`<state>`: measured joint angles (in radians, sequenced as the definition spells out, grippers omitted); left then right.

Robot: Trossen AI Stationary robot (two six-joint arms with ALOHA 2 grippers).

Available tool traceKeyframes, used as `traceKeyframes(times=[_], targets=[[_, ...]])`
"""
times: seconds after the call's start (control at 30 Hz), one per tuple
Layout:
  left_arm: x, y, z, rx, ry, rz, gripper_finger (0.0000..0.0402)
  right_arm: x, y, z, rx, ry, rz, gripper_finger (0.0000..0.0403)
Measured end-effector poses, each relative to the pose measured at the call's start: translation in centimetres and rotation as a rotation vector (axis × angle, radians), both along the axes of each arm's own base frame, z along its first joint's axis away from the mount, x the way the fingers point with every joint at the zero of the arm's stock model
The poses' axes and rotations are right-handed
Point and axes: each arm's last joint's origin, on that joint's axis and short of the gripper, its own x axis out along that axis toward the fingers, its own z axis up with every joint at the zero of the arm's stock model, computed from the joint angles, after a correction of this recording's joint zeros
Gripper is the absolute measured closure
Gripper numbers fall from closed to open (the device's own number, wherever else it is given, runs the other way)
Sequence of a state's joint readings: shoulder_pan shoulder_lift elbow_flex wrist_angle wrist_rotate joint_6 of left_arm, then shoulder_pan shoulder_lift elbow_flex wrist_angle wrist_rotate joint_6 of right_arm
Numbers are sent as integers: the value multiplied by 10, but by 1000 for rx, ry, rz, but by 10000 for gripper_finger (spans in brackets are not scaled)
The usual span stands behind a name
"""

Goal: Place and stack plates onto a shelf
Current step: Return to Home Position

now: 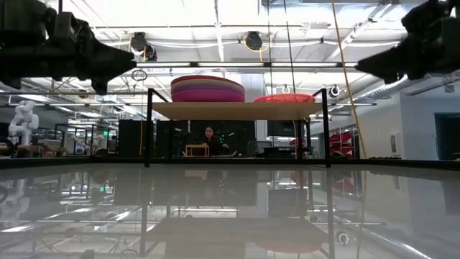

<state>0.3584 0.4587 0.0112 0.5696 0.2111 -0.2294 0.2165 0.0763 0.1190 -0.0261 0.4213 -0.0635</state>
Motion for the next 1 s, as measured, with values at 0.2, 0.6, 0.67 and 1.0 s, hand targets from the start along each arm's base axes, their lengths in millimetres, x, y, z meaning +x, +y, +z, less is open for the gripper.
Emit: traceKeyframes(times=[0.2,0.6,0.67,1.0], targets=[[0,0,0,27,5,4,284,2,0,-9,25,-11,-4,293],[0,0,-2,39,23,6,284,3,1,-5,16,-57,1,293],[0,0,-2,33,23,6,284,3,1,-5,8,-55,1,293],[0,0,-2,34,24,5,284,3,1,1,-26,-108,5,293]])
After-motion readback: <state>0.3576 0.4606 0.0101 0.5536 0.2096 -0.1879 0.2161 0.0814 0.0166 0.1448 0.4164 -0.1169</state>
